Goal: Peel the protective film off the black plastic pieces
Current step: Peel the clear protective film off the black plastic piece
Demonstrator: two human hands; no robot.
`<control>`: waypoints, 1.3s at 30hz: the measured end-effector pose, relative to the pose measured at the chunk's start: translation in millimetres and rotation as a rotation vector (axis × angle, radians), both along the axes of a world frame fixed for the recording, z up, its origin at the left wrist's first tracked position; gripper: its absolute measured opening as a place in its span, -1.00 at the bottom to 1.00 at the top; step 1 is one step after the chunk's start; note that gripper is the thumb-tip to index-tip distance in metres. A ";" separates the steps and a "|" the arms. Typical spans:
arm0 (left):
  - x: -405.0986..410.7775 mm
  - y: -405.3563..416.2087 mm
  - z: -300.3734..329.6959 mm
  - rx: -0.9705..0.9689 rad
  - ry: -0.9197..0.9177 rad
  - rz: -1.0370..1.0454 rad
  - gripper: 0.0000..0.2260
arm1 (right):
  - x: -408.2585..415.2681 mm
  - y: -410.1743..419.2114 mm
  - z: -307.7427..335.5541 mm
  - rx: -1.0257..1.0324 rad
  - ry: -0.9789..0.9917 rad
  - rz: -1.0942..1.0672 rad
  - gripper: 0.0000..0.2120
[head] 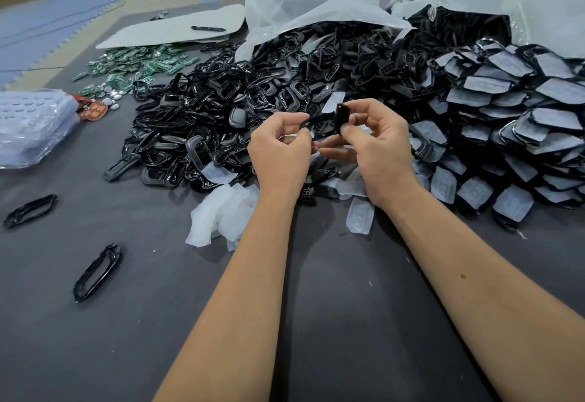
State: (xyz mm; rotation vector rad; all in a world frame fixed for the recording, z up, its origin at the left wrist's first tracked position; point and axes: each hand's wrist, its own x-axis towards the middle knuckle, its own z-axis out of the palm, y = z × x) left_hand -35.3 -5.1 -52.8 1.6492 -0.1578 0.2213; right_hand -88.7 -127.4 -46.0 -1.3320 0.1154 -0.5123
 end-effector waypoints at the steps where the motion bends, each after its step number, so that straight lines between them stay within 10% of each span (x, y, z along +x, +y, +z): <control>1: 0.4 -0.2 0.2 -0.013 0.005 -0.007 -0.78 | 0.7 0.2 0.2 -0.025 0.010 -0.008 -0.71; 39: -4.2 3.9 4.4 -0.128 0.020 -0.160 -0.89 | -0.9 3.8 -5.1 -0.356 0.066 -0.342 -0.90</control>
